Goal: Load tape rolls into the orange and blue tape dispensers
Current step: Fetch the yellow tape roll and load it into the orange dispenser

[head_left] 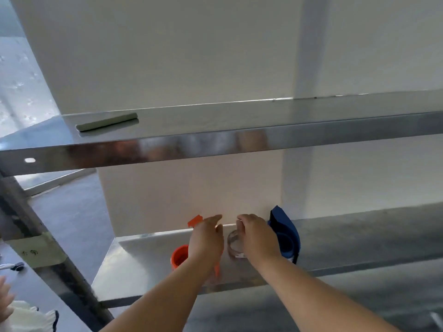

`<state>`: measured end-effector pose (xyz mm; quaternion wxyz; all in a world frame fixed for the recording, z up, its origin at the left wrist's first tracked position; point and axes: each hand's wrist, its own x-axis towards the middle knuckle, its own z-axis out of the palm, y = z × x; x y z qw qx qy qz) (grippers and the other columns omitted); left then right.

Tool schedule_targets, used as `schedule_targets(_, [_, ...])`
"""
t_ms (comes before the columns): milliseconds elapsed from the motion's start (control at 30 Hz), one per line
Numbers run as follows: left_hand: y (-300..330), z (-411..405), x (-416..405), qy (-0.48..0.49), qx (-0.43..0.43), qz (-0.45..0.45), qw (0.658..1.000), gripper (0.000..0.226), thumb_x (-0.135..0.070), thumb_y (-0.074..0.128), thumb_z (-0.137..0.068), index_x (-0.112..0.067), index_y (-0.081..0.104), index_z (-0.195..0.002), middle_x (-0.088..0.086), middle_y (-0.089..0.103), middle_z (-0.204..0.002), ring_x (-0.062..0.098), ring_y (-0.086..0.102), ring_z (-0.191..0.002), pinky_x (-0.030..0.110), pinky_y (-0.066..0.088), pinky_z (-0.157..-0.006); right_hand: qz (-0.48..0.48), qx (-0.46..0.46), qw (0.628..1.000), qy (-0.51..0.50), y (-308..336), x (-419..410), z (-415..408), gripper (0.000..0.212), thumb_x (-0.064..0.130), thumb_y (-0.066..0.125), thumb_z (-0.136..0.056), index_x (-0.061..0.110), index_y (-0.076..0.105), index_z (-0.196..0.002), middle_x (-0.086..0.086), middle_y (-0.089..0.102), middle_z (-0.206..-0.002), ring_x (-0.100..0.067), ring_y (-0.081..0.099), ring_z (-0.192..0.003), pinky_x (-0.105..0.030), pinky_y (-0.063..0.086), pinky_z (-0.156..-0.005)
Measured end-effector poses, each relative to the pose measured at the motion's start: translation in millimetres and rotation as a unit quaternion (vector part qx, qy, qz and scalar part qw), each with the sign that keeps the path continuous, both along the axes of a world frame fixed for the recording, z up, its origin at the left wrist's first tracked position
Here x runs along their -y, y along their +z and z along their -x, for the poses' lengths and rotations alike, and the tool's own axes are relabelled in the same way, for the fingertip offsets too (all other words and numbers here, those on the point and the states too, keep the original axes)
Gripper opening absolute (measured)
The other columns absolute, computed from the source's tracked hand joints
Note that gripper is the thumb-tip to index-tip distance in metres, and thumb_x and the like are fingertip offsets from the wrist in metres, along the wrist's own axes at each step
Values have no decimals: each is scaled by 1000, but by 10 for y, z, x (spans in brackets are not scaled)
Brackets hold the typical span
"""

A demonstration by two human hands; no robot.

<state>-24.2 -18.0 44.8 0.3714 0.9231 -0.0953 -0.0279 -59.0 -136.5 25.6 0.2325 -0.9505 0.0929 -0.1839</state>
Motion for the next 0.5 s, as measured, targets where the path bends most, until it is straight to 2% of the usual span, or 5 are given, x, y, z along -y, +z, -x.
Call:
schedule_targets(133, [162, 312, 630, -67, 50, 8, 996, 41, -11, 41, -99, -25, 53, -136, -3, 51, -144, 16, 48, -131, 25, 40, -105, 16, 23, 997, -68, 119, 547, 366, 24, 22, 40, -99, 13, 61, -105, -5, 69, -99, -19, 64, -86, -22, 41, -65])
schedule_targets(200, [223, 528, 991, -95, 45, 15, 994, 44, -4, 39, -98, -24, 54, -135, -4, 53, -140, 16, 52, -125, 22, 43, -96, 16, 15, 994, -105, 170, 896, 630, 27, 20, 38, -99, 12, 62, -108, -7, 69, -103, -21, 63, -90, -27, 46, -69])
schedule_targets(300, [272, 871, 1592, -135, 54, 7, 989, 50, 3, 37, -95, -24, 53, -135, 0, 51, -142, 18, 53, -124, 26, 42, -104, 12, 32, 984, -173, 268, 1497, 1123, 34, 21, 37, -99, 13, 62, -119, -7, 68, -112, -24, 61, -103, -34, 48, -84])
schedule_targets(400, [296, 1271, 2275, -170, 73, 8, 983, 51, 3, 40, -94, -25, 54, -134, -1, 52, -142, 17, 52, -125, 24, 40, -106, 25, 44, 973, -225, 343, 2154, 1682, 34, 22, 37, -98, 12, 64, -114, -9, 69, -109, -27, 62, -101, -36, 49, -84])
schedule_targets(500, [285, 1755, 2958, -191, 70, 23, 979, 55, 6, 41, -91, -26, 56, -132, -4, 52, -141, 15, 52, -124, 18, 40, -97, 17, 47, 962, -269, 383, 2793, 2262, 33, 23, 36, -99, 13, 65, -112, -8, 69, -107, -26, 62, -99, -35, 51, -82])
